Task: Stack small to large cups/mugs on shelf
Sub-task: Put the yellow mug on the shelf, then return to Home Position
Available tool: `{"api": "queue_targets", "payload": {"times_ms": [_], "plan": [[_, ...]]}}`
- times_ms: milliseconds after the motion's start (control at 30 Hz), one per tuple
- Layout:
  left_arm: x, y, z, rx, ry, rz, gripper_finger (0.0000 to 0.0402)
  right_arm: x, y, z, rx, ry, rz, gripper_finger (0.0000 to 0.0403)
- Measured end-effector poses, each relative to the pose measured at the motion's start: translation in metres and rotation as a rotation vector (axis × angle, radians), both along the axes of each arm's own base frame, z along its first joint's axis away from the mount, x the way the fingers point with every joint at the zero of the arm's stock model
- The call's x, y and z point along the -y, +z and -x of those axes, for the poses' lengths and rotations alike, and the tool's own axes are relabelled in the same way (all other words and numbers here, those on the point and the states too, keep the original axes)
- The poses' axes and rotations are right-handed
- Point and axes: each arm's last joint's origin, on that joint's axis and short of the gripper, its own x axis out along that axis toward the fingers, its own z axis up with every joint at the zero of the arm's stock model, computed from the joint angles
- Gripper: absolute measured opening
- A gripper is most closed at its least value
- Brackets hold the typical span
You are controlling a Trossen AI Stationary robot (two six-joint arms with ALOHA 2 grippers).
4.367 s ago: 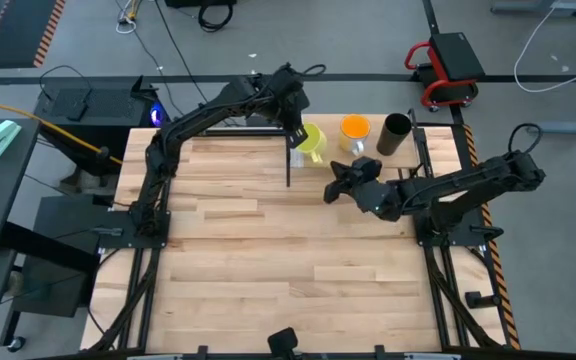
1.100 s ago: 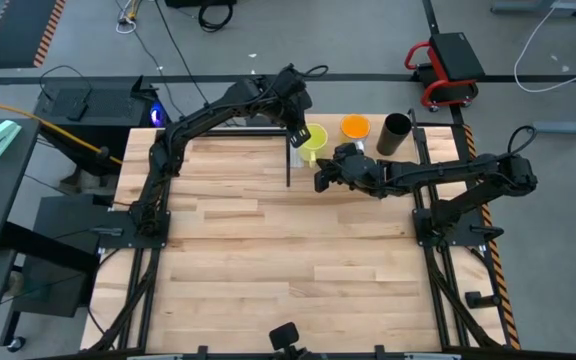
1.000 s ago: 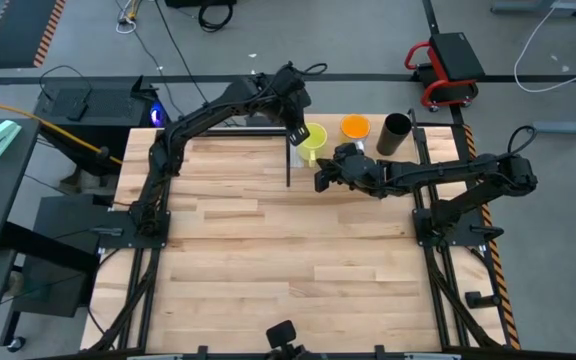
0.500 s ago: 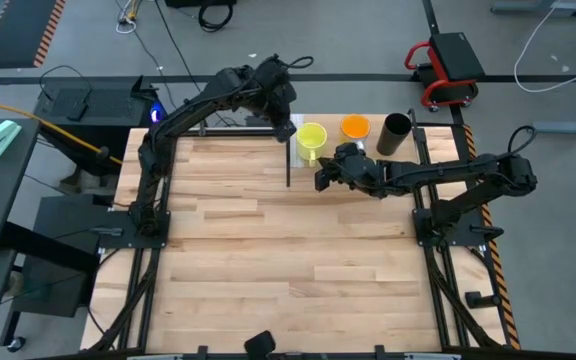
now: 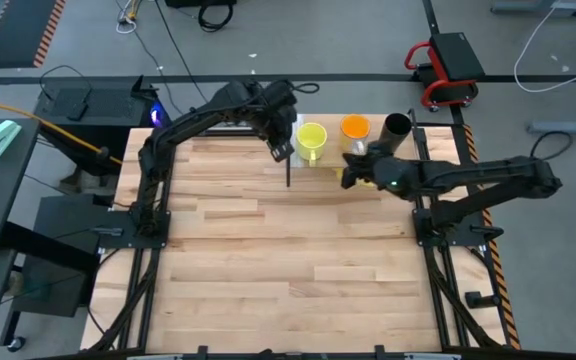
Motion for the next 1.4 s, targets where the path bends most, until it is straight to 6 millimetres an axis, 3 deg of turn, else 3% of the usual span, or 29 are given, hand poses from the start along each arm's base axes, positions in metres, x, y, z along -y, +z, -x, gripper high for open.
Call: {"api": "queue_targets", "payload": {"times_ms": [233, 800, 1400], "plan": [[-0.005, -0.013, -0.010, 0.050, 0.026, -0.001, 0.0072, -0.001, 0.014, 0.023, 0.030, -0.023, 0.019, 0.0002], [-0.011, -0.020, -0.028, 0.154, 0.014, 0.010, 0.0058, -0.001, 0.004, 0.014, -0.022, -0.028, 0.008, 0.0002], [-0.010, -0.018, -0.019, 0.117, 0.055, 0.046, 0.0051, -0.002, 0.007, 0.019, 0.006, 0.015, -0.024, 0.0004]]}}
